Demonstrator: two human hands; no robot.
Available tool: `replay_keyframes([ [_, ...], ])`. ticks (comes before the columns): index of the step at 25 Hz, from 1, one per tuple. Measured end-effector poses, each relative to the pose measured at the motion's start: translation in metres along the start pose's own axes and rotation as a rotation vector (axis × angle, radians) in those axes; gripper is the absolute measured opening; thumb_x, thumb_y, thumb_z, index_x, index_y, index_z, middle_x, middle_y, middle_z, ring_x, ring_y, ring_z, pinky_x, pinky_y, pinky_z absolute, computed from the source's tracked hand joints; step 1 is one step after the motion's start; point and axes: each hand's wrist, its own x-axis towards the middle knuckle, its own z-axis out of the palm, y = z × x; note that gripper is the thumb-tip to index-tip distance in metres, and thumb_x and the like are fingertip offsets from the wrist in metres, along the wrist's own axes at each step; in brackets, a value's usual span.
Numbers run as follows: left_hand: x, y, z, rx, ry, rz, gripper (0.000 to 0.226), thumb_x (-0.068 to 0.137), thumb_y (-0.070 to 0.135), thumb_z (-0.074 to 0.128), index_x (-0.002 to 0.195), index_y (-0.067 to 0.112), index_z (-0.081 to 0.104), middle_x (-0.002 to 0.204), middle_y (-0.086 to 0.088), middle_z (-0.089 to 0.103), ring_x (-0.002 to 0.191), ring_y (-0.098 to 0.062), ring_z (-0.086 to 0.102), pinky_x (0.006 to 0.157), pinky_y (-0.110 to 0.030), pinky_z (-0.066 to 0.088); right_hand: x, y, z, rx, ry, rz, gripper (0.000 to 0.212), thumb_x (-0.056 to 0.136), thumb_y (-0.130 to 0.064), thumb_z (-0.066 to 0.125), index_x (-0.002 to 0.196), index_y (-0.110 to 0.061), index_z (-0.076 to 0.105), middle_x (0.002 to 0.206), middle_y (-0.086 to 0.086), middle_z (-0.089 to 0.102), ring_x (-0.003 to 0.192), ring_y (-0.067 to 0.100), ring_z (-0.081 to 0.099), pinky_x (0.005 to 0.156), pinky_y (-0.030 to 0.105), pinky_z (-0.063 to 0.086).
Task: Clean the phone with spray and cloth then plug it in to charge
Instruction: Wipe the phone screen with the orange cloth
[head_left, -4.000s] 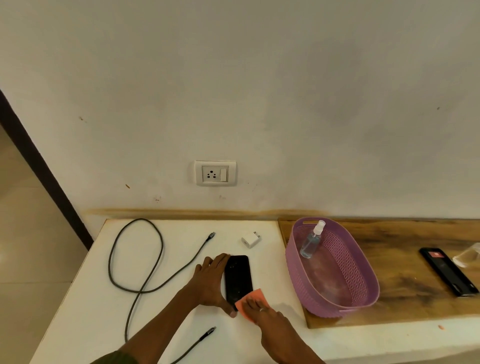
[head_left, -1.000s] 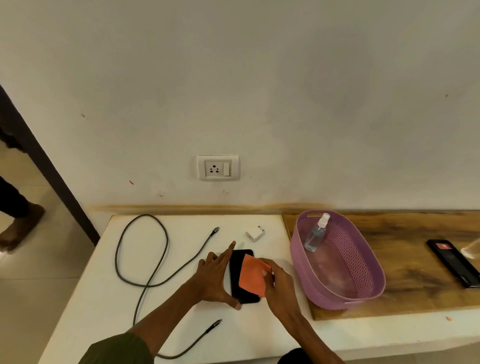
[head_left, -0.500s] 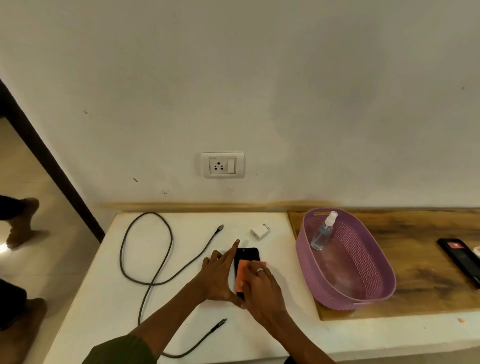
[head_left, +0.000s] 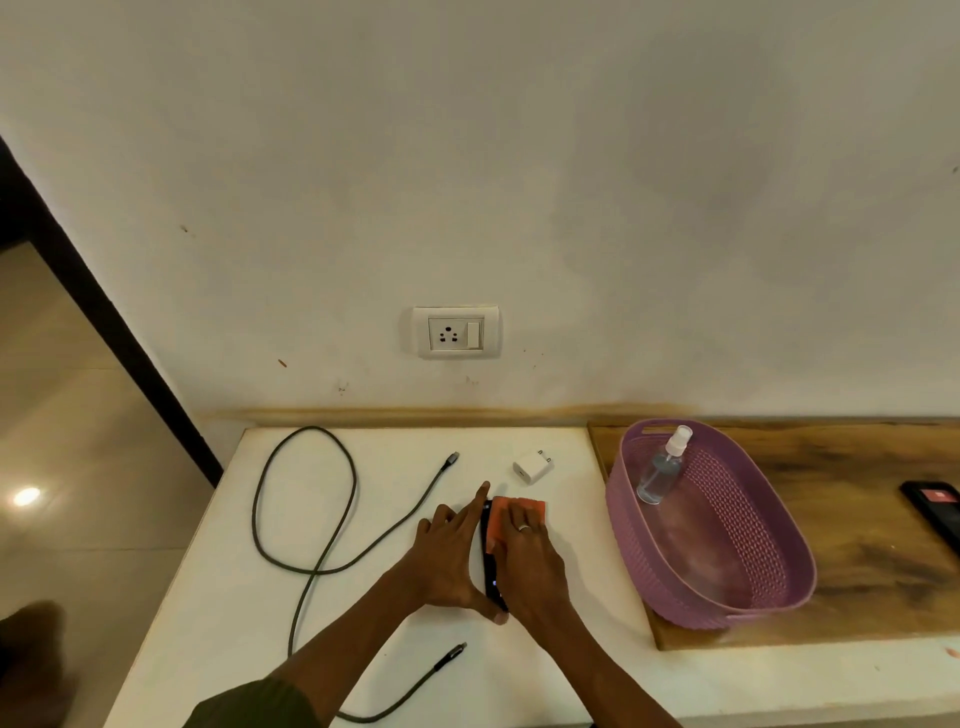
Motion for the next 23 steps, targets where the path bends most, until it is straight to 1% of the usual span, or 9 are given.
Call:
replay_keyframes([
  [1, 0.000, -0.001, 0.000, 0.013, 0.001, 0.008, 0.157, 0.037, 0.089, 0.072, 0.143, 0.046, -0.035, 0.159, 0.005, 0.029, 0.141, -0.027, 0.032, 0.116, -0.054, 0.027, -0.001, -0.003, 0.002, 0.080, -0.036, -0.031, 0.059, 0.098, -0.040, 0.045, 0.149, -0.014, 0.029, 0.153, 0.009, 0.035, 0.138, 0.024, 0.039, 0.114, 0.036, 0.035],
  [3, 0.001, -0.001, 0.001, 0.030, 0.006, 0.014, 0.156, 0.040, 0.086, 0.075, 0.142, 0.045, -0.037, 0.152, 0.004, 0.038, 0.131, -0.023, 0.039, 0.110, -0.049, 0.034, -0.002, -0.007, 0.004, 0.067, -0.075, -0.126, 0.068, 0.095, -0.048, 0.045, 0.152, -0.019, 0.023, 0.156, 0.001, 0.031, 0.143, 0.021, 0.032, 0.117, 0.035, 0.033],
  [5, 0.000, -0.001, 0.000, 0.012, 0.016, 0.010, 0.158, 0.038, 0.087, 0.075, 0.143, 0.046, -0.035, 0.150, 0.006, 0.041, 0.129, -0.024, 0.040, 0.109, -0.050, 0.035, -0.001, -0.003, 0.003, 0.070, -0.125, -0.178, 0.068, 0.094, -0.052, 0.043, 0.151, -0.019, 0.026, 0.154, 0.001, 0.036, 0.141, 0.021, 0.036, 0.116, 0.035, 0.035],
  [8, 0.000, 0.002, -0.001, -0.023, 0.009, -0.006, 0.159, 0.033, 0.089, 0.074, 0.145, 0.047, -0.031, 0.158, 0.006, 0.030, 0.139, -0.026, 0.032, 0.115, -0.052, 0.026, 0.007, 0.008, -0.003, 0.111, -0.178, -0.089, 0.063, 0.094, -0.047, 0.049, 0.148, -0.017, 0.033, 0.149, 0.004, 0.044, 0.132, 0.020, 0.047, 0.113, 0.030, 0.037],
  [12, 0.000, 0.000, -0.001, -0.027, -0.001, -0.003, 0.154, 0.037, 0.089, 0.073, 0.142, 0.051, -0.033, 0.158, 0.006, 0.029, 0.138, -0.024, 0.032, 0.118, -0.054, 0.026, 0.014, 0.013, -0.008, 0.208, -0.169, 0.046, 0.058, 0.095, -0.036, 0.055, 0.144, -0.012, 0.034, 0.143, 0.010, 0.048, 0.127, 0.023, 0.051, 0.112, 0.034, 0.039],
  [14, 0.000, 0.001, -0.001, -0.025, -0.005, -0.001, 0.158, 0.034, 0.090, 0.073, 0.145, 0.047, -0.031, 0.157, 0.006, 0.031, 0.136, -0.025, 0.034, 0.116, -0.054, 0.028, 0.009, 0.003, -0.007, 0.243, -0.162, 0.024, 0.070, 0.091, -0.057, 0.039, 0.147, -0.015, 0.031, 0.145, 0.006, 0.047, 0.129, 0.019, 0.049, 0.111, 0.027, 0.038],
  [16, 0.001, 0.001, -0.001, -0.018, -0.003, 0.000, 0.163, 0.031, 0.090, 0.073, 0.147, 0.043, -0.031, 0.152, 0.006, 0.037, 0.130, -0.023, 0.038, 0.112, -0.049, 0.033, 0.006, -0.006, -0.006, 0.121, -0.124, -0.054, 0.084, 0.082, -0.073, 0.026, 0.149, -0.022, 0.031, 0.146, -0.002, 0.046, 0.130, 0.015, 0.049, 0.109, 0.023, 0.038],
  [19, 0.000, 0.000, 0.000, -0.013, 0.003, -0.001, 0.165, 0.030, 0.090, 0.073, 0.146, 0.042, -0.033, 0.149, 0.007, 0.042, 0.126, -0.023, 0.040, 0.109, -0.047, 0.034, 0.006, -0.009, -0.005, 0.009, -0.097, -0.152, 0.060, 0.095, -0.054, 0.042, 0.148, -0.026, 0.034, 0.144, -0.005, 0.051, 0.126, 0.015, 0.053, 0.105, 0.024, 0.043],
  [23, 0.001, 0.001, 0.000, -0.035, 0.000, -0.009, 0.163, 0.030, 0.089, 0.074, 0.145, 0.045, -0.034, 0.153, 0.005, 0.037, 0.129, -0.023, 0.038, 0.112, -0.049, 0.029, 0.009, 0.001, -0.001, -0.056, -0.208, -0.188, 0.053, 0.100, -0.038, 0.044, 0.150, -0.028, 0.030, 0.149, -0.003, 0.044, 0.133, 0.016, 0.047, 0.111, 0.023, 0.034],
])
